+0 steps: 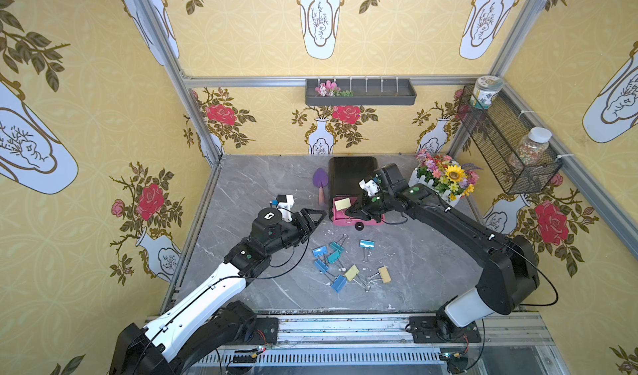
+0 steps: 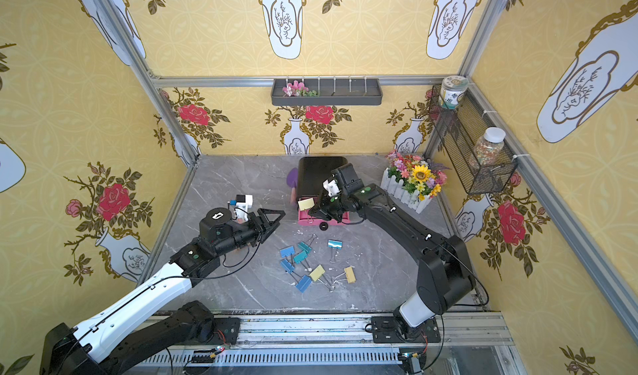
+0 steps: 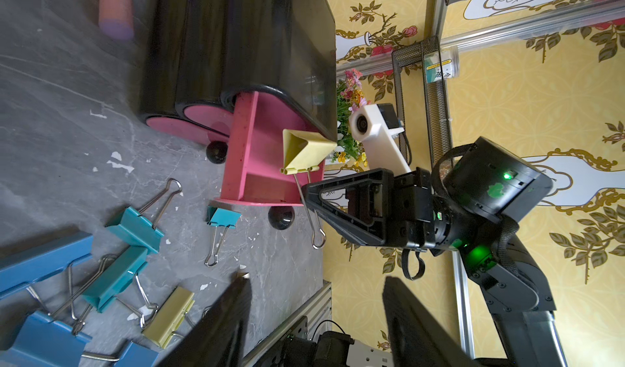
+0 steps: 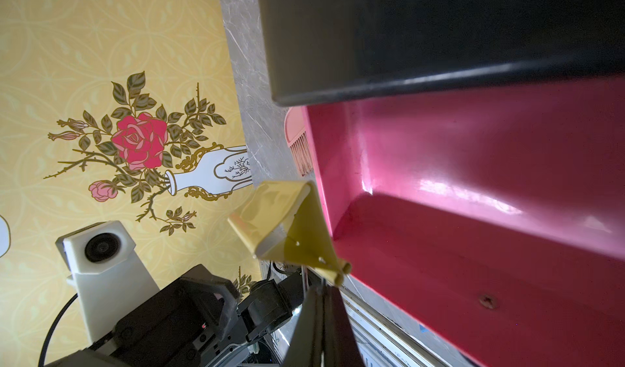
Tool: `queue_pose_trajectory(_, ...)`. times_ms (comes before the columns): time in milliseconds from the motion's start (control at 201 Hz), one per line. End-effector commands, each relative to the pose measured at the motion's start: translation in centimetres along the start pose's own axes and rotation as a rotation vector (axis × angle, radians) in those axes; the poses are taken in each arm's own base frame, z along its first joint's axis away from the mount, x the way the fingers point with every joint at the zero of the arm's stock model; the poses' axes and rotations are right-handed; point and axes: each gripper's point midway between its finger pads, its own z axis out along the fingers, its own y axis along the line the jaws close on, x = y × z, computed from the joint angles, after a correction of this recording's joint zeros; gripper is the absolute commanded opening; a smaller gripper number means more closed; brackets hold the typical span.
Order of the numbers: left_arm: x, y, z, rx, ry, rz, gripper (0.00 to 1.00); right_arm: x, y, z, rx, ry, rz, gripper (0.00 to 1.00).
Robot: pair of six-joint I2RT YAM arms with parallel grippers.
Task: Put the binder clips in the drawer according to color
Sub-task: Place the binder clip in the drawer.
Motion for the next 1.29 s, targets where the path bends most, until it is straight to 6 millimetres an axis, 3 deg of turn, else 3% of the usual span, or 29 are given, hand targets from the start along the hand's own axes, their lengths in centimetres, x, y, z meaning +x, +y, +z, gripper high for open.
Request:
queue_pose_trajectory(0, -0.1, -0.1, -0.1, 0.013, -0.008, 0.007, 0.67, -0.2, 0.0, 0.0, 0.003, -0.002, 0.003, 0.0)
queue_pose_trajectory(473, 0.0, 0.2, -0.2, 0.019, -0.01, -0.005, 0.67, -0.7, -1.7, -0.4, 0.019, -0.002, 0.066, 0.0)
queue_pose_trajectory(757, 0.1, 0.3, -0.2, 0.019, -0.009, -0.008, 0.67, -1.3, -2.4, 0.5, 0.028, 0.01, 0.092, 0.02)
queue_pose_trajectory(1125, 0.1, 0.3, -0.4, 0.025, -0.013, -0.008, 0.68, -3.0, -2.0, 1.3, 0.017, -0.01, 0.098, 0.02)
queue_pose_trajectory(1284, 0.1, 0.3, -0.6, 0.026, -0.016, -0.008, 0.68, -3.4, -2.2, 1.5, 0.037, -0.014, 0.096, 0.07)
